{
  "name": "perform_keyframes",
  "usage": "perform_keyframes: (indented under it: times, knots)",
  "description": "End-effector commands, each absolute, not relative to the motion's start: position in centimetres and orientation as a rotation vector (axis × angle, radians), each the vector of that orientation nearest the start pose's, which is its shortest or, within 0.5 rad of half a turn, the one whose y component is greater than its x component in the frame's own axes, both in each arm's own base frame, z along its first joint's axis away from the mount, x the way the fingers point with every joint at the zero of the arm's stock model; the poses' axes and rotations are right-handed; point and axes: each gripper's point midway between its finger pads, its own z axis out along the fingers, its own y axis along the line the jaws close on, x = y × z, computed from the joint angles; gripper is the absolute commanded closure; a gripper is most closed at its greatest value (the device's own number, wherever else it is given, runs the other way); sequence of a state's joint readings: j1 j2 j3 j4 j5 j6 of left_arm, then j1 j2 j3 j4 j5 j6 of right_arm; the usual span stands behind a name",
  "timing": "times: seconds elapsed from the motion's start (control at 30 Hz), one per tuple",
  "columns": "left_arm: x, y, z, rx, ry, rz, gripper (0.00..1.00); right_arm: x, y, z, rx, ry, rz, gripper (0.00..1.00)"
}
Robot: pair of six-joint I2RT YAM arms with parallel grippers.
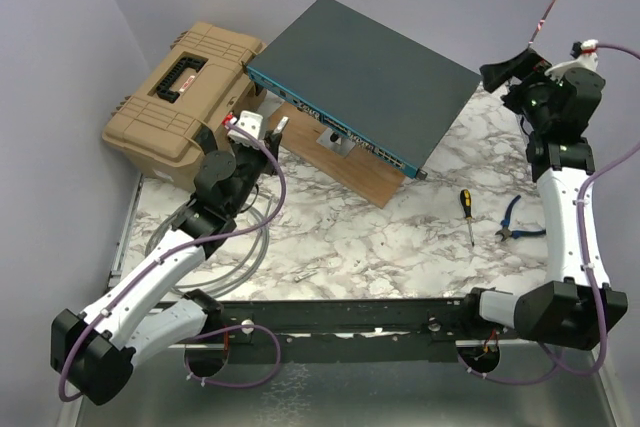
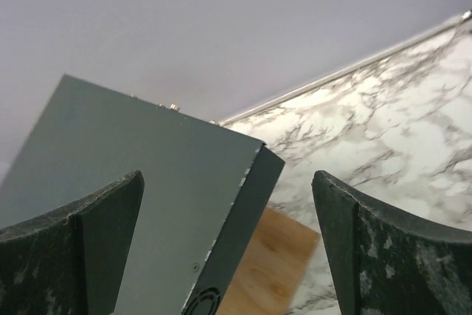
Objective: Insert the plug into the switch port
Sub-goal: Insert the connector into the switch port.
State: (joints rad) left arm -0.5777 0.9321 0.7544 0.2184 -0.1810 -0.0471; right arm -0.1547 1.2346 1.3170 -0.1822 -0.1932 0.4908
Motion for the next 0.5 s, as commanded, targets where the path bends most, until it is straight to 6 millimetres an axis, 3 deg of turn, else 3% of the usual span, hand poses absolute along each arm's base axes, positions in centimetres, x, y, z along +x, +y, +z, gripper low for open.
perform_keyframes:
  times: [0.0, 0.13, 0.23, 0.47]
  knots:
    - [32.8, -17.5, 32.7, 0.263, 1.508, -0.404, 1.0, 41.7, -0.3, 37.5, 0.476, 1.579, 0.739, 0.02]
    - [33.1, -17.4, 33.1, 0.282, 1.516, -0.401, 1.0, 41.8, 1.2, 36.7, 0.484, 1.53, 0.938, 0.03]
    - [33.3, -17.2, 33.0, 0.307, 1.53, -0.386, 1.0, 42.3, 1.5, 35.0, 0.521, 1.539, 1.044, 0.05]
    - [33.1, -17.8, 33.5, 0.375, 1.52, -0.393, 1.0, 42.8, 2.3, 32.7, 0.528, 1.527, 1.205, 0.08]
